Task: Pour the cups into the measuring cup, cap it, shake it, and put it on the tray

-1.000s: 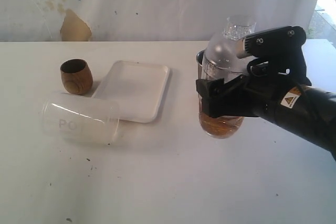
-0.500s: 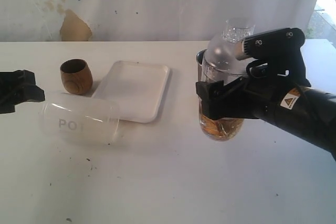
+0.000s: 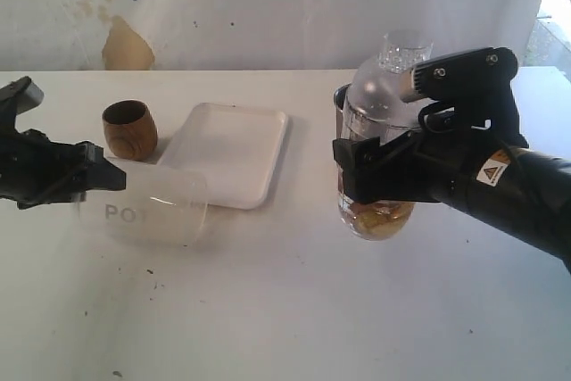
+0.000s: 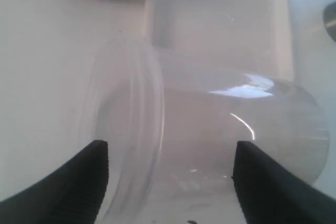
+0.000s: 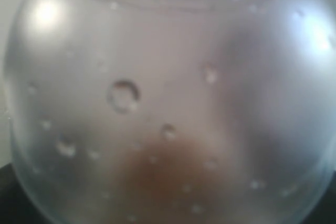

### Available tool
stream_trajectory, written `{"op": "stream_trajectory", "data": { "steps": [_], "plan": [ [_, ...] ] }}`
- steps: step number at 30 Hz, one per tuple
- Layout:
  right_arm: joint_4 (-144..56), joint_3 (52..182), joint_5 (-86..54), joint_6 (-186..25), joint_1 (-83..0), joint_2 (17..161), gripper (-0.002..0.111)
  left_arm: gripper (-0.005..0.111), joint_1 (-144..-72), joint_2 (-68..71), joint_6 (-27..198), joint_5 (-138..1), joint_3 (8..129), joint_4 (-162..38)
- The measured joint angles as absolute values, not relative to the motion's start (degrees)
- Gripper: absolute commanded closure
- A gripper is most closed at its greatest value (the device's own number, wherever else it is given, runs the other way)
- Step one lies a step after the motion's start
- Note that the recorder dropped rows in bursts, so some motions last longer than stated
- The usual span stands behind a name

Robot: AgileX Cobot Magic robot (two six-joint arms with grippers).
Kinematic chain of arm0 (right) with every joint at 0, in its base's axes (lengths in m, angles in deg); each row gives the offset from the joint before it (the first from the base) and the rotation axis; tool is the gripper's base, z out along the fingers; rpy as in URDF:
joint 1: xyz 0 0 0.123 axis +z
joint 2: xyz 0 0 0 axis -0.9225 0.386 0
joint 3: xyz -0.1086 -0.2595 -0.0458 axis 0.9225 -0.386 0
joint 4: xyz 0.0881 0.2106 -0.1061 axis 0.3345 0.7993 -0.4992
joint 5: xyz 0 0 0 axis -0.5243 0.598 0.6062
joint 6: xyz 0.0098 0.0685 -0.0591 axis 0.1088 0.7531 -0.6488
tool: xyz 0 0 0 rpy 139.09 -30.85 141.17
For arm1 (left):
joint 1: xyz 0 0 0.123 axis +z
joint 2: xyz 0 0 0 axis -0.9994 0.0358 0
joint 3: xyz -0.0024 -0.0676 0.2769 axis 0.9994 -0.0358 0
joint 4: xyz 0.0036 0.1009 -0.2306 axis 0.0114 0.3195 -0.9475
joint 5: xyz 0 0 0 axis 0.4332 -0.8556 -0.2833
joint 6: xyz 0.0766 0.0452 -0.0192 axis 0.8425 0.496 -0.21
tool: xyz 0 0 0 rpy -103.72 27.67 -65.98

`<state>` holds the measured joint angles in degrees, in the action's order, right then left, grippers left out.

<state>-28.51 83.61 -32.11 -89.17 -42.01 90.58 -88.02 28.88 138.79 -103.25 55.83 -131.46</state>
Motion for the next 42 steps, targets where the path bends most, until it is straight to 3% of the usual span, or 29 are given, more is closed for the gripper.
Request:
{"op": "stream_trajectory", "data": {
  "steps": [2,5,13,21,26,37,39,42],
  "plan": [
    [-28.51,83.61,-32.11,-89.17,-42.01,90.58,0.108,0.07,-88.02,30.23,145.0,-106.9,55.83,-135.23],
    [-28.51,83.61,-31.85,-89.17,-42.01,90.58,0.108,0.106,-88.02,29.94,150.41,-109.36,55.88,-137.07],
    [-28.51,83.61,-30.71,-89.17,-42.01,90.58,0.108,0.107,-88.02,23.96,150.56,-117.74,58.5,-132.13],
    [-28.51,83.61,-30.27,-88.66,-42.01,90.58,0.108,0.107,-90.8,15.75,125.52,-125.67,69.53,-100.74],
    [-28.51,83.61,-30.05,-88.63,-42.01,90.58,0.108,0.107,-100.88,14.2,115.9,-135.9,77.37,-86.32],
    [-28.51,83.61,-30.03,-88.53,-42.01,90.58,0.108,0.107,-124.8,22.49,114.68,-138.36,78.5,-66.46],
    [-28.51,83.61,-29.93,-88.53,-42.01,90.58,0.108,0.1,-125.85,24.89,114.16,-138.36,78.5,-66.08],
    [-28.51,83.61,-29.93,-88.53,-42.01,90.58,0.108,0.059,-126.2,25.71,113.4,-138.36,78.5,-66.08]
  ]
}}
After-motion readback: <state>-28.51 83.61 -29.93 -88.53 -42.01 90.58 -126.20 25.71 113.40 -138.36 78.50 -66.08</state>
